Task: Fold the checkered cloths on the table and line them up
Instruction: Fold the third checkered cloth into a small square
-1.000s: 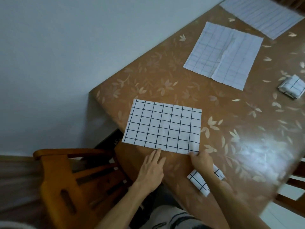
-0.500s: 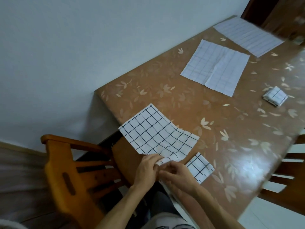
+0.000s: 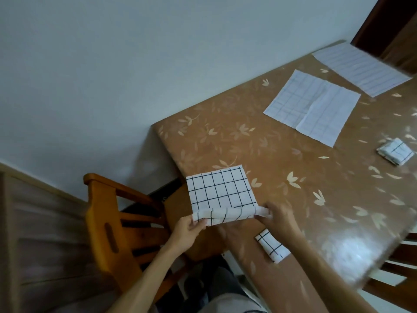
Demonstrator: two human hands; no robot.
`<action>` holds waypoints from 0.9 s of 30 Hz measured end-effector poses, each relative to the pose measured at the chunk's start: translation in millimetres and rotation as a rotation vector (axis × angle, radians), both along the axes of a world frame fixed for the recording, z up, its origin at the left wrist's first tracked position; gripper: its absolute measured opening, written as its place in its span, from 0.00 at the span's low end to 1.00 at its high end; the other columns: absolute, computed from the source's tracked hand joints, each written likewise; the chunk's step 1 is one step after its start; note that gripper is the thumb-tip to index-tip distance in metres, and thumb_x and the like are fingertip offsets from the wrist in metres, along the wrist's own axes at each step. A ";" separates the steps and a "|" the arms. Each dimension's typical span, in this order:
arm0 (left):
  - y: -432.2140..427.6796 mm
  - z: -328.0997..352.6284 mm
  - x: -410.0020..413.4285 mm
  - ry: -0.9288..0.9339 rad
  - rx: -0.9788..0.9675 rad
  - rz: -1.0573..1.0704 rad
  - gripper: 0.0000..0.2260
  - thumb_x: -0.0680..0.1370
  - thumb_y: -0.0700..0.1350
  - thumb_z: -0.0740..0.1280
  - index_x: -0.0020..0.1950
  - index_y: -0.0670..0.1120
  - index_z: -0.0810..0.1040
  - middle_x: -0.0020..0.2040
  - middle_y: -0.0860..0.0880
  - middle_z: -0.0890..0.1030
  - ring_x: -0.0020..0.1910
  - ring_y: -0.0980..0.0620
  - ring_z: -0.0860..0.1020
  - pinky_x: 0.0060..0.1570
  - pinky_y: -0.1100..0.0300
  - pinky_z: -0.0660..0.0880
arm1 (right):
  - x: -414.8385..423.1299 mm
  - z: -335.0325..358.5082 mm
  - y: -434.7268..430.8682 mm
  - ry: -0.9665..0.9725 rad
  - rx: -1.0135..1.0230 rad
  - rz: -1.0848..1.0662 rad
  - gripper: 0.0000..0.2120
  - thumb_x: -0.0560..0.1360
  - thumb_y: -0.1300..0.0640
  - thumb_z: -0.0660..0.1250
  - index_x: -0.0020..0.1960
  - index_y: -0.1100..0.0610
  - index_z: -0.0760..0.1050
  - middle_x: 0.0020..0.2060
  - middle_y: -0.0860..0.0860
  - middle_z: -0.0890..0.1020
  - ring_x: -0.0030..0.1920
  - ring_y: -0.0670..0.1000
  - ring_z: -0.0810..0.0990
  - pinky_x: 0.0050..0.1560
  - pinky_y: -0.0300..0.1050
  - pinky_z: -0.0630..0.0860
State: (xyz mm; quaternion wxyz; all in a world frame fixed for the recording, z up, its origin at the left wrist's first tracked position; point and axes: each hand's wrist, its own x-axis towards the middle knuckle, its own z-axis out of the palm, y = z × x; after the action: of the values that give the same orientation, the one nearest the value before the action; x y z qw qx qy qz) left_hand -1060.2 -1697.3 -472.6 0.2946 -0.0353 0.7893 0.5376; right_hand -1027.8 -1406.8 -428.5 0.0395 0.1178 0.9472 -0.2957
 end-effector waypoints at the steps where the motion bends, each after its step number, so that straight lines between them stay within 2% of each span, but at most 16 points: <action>1: -0.6 1.4 -3.0 0.016 0.009 0.000 0.13 0.78 0.52 0.70 0.57 0.45 0.81 0.49 0.51 0.86 0.47 0.57 0.84 0.48 0.57 0.81 | -6.7 5.4 -0.1 -0.045 -0.072 -0.025 0.07 0.70 0.54 0.76 0.41 0.54 0.78 0.33 0.43 0.76 0.37 0.50 0.76 0.36 0.44 0.70; 3: -0.1 5.3 -9.2 0.021 0.050 0.025 0.07 0.78 0.44 0.71 0.56 0.47 0.82 0.48 0.54 0.87 0.47 0.61 0.83 0.43 0.65 0.78 | -20.4 13.5 -0.3 -0.116 -0.176 -0.105 0.07 0.72 0.51 0.75 0.44 0.53 0.79 0.35 0.46 0.80 0.37 0.50 0.78 0.36 0.45 0.72; 5: -1.5 5.5 -17.1 0.018 0.061 0.049 0.09 0.78 0.41 0.71 0.57 0.49 0.81 0.50 0.55 0.86 0.50 0.60 0.83 0.44 0.67 0.78 | -33.2 13.1 -0.4 -0.142 -0.263 -0.189 0.12 0.72 0.50 0.74 0.51 0.54 0.78 0.42 0.49 0.83 0.42 0.51 0.80 0.38 0.46 0.74; 7: -3.8 0.2 -24.9 0.022 -0.001 0.058 0.05 0.79 0.43 0.70 0.54 0.49 0.81 0.48 0.51 0.86 0.49 0.56 0.83 0.44 0.64 0.78 | -47.0 9.2 -0.9 -0.152 -0.311 -0.207 0.22 0.72 0.48 0.75 0.61 0.58 0.74 0.51 0.50 0.82 0.48 0.52 0.80 0.38 0.41 0.71; 9: -5.6 -7.2 -34.5 0.003 -0.103 0.074 0.04 0.80 0.46 0.69 0.49 0.47 0.81 0.45 0.50 0.85 0.47 0.53 0.83 0.45 0.61 0.78 | -62.5 2.2 -1.2 -0.143 -0.380 -0.221 0.26 0.72 0.50 0.76 0.64 0.58 0.71 0.50 0.47 0.81 0.47 0.47 0.80 0.37 0.36 0.71; 12: -5.2 -20.0 -50.1 -0.045 -0.162 0.132 0.05 0.79 0.47 0.69 0.52 0.47 0.81 0.46 0.50 0.84 0.49 0.52 0.82 0.46 0.59 0.76 | -87.4 -17.8 -1.4 -0.173 -0.482 -0.271 0.29 0.72 0.52 0.76 0.68 0.55 0.69 0.52 0.48 0.82 0.49 0.46 0.81 0.44 0.42 0.76; 14: -2.8 -25.0 -60.2 -0.064 -0.200 0.152 0.07 0.79 0.46 0.69 0.55 0.47 0.81 0.47 0.51 0.83 0.49 0.52 0.81 0.46 0.61 0.75 | -102.6 -30.8 -1.1 -0.220 -0.486 -0.289 0.29 0.73 0.54 0.75 0.69 0.54 0.66 0.55 0.51 0.82 0.49 0.49 0.80 0.45 0.44 0.75; 18: 4.3 -36.1 -72.9 -0.089 -0.289 0.163 0.05 0.80 0.45 0.69 0.54 0.48 0.81 0.45 0.53 0.82 0.47 0.53 0.81 0.46 0.61 0.76 | -115.5 -55.2 1.1 -0.294 -0.456 -0.271 0.27 0.76 0.58 0.70 0.72 0.51 0.64 0.57 0.54 0.80 0.51 0.53 0.80 0.44 0.47 0.77; 21: 8.8 -41.7 -78.5 -0.093 -0.356 0.171 0.05 0.80 0.46 0.68 0.54 0.48 0.81 0.47 0.52 0.83 0.48 0.53 0.81 0.48 0.61 0.76 | -122.4 -66.0 2.7 -0.286 -0.420 -0.203 0.25 0.76 0.59 0.67 0.71 0.48 0.65 0.53 0.50 0.82 0.52 0.55 0.82 0.52 0.57 0.79; 24: 9.1 -45.0 -82.2 -0.078 -0.412 0.151 0.04 0.80 0.47 0.67 0.52 0.48 0.81 0.48 0.51 0.81 0.48 0.53 0.79 0.46 0.62 0.73 | -130.4 -70.7 -0.9 -0.278 -0.450 -0.206 0.23 0.77 0.59 0.67 0.70 0.48 0.66 0.47 0.44 0.82 0.50 0.53 0.82 0.53 0.58 0.79; 27: 5.7 -49.0 -84.8 -0.036 -0.445 0.195 0.05 0.80 0.48 0.69 0.52 0.48 0.81 0.52 0.51 0.77 0.51 0.53 0.77 0.51 0.61 0.72 | -138.0 -76.3 -4.4 -0.258 -0.490 -0.235 0.21 0.77 0.56 0.67 0.68 0.46 0.68 0.50 0.46 0.83 0.50 0.51 0.82 0.51 0.57 0.80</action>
State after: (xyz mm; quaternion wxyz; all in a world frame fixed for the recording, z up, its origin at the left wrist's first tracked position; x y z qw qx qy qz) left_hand -1144.9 -1691.6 -521.6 0.2403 -0.1851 0.8757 0.3757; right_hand -1165.8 -1411.2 -504.8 0.1520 0.2503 0.8147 -0.5006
